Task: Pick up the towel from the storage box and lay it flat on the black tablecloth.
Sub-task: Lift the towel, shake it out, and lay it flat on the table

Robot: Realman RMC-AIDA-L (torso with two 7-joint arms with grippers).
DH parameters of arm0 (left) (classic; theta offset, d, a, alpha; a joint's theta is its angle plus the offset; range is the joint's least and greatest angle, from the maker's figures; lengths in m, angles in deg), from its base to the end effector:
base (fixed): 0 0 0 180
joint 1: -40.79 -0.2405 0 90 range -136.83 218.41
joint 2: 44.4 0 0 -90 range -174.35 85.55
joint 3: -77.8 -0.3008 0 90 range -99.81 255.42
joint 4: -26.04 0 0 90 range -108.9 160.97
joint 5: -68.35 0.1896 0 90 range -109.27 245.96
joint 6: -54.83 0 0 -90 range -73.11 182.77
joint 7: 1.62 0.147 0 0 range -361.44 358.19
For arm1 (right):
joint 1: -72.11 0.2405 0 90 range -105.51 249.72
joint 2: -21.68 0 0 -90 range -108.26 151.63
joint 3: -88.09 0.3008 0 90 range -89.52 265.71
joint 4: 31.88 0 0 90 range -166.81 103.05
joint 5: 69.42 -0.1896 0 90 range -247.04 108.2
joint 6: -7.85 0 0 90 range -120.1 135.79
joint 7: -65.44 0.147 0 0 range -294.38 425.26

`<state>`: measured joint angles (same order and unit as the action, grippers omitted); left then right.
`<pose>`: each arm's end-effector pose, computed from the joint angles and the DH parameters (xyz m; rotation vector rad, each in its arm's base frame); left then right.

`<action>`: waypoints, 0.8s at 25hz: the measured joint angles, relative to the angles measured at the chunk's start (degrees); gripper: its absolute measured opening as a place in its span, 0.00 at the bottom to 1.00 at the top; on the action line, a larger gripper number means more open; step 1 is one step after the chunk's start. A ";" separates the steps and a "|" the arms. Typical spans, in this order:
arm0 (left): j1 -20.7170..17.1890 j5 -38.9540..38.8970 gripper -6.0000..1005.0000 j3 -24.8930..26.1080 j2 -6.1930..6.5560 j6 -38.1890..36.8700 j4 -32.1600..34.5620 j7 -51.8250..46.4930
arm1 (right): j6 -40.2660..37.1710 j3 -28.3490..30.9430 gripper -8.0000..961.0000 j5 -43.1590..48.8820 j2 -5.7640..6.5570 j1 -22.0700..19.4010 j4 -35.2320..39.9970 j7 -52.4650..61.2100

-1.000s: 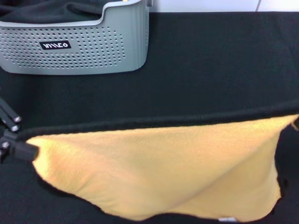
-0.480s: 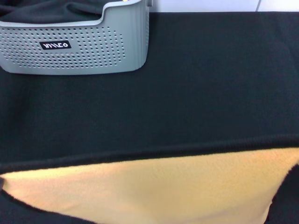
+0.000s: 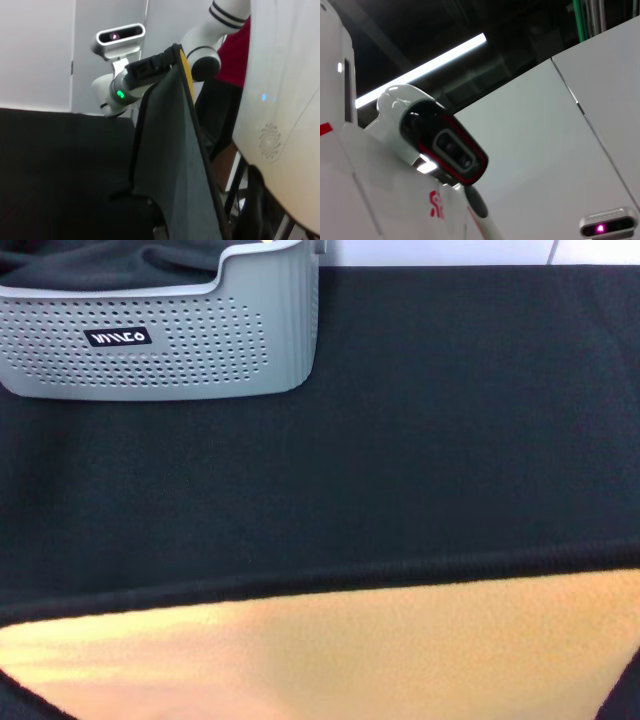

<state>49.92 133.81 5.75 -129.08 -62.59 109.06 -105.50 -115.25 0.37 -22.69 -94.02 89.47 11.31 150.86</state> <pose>-0.2391 0.1984 0.1915 2.9005 0.0501 0.4608 0.2010 0.2093 0.0247 2.1510 -0.2179 -1.6603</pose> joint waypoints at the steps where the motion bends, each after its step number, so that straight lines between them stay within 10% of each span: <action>1: 0.00 0.73 0.04 0.03 0.00 0.02 -0.31 0.00 | 0.04 -0.02 0.01 -0.04 -0.03 0.21 -1.08 -0.19; 8: 1.30 8.21 0.04 1.35 -2.63 0.29 -4.43 1.09 | 3.70 0.17 0.01 0.17 -0.18 6.14 -15.04 -7.27; 16: 10.32 33.46 0.04 17.00 -15.05 0.78 -10.89 2.04 | 13.92 0.34 0.01 0.38 0.97 10.83 -19.10 -12.71; 20: 15.78 43.76 0.03 19.89 -17.77 0.80 -15.38 3.20 | 14.77 0.40 0.01 0.40 1.87 12.58 -19.20 -12.51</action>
<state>65.71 177.57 25.64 -146.85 -61.78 93.68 -102.30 -100.48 0.77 -22.30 -92.15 102.05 -7.89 138.35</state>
